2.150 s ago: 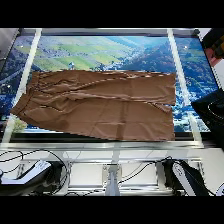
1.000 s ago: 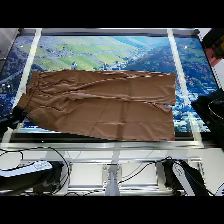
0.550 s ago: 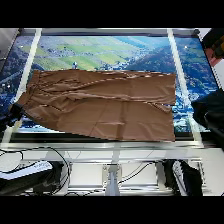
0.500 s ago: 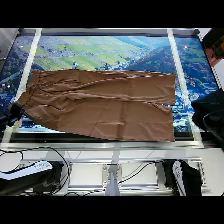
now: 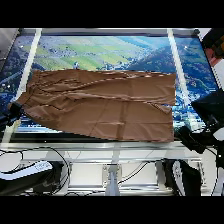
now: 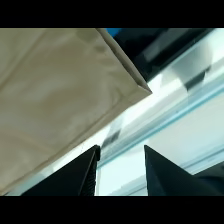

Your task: Fold the clothes and pants, and hang the long-sleeved shirts on hangers.

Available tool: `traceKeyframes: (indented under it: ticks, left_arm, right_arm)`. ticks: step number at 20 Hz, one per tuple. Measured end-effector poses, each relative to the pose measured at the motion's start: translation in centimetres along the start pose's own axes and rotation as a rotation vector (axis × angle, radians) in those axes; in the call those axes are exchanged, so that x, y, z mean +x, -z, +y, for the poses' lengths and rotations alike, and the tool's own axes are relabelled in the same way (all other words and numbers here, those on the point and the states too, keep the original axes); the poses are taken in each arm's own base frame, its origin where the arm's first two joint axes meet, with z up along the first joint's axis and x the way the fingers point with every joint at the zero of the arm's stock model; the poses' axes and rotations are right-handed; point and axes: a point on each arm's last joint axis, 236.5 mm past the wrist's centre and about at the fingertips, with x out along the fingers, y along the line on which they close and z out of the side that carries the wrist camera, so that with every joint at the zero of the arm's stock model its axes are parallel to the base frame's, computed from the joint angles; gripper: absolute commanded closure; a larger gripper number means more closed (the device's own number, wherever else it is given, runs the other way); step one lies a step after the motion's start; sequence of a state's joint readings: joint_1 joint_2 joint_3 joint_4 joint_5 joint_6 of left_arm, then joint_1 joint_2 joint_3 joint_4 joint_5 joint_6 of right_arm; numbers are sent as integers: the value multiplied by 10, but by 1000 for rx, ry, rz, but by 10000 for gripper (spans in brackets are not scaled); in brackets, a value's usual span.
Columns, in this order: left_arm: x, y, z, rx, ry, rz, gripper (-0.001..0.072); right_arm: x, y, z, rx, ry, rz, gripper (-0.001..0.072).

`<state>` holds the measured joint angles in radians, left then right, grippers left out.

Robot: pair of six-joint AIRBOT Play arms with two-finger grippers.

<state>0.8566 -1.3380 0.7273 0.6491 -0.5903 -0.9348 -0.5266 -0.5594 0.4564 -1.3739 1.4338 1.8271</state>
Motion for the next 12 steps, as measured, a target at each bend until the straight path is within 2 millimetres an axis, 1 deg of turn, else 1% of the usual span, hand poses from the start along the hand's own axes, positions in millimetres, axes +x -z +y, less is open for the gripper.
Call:
traceKeyframes:
  ticks: [4, 5, 6, 7, 11, 12]
  left_arm:
    - [0, -1, 1, 0, -2, -3, 663]
    - [0, -1, 1, 0, -2, -3, 663]
    - [0, -1, 1, 0, -2, -3, 663]
    - [0, -1, 1, 0, -2, -3, 663]
    - [0, -1, 1, 0, -2, -3, 663]
    - [0, -1, 1, 0, -3, -4, 663]
  right_arm:
    - [23, 9, 5, 15, -12, 132, 405]
    - [26, 9, 6, 14, -16, 151, 458]
    - [29, 9, 6, 12, -20, 159, 641]
    - [31, 10, 7, 12, -24, 165, 695]
    - [37, 18, 0, 41, -12, 151, 700]
    - [37, 17, 1, 55, -17, 132, 700]
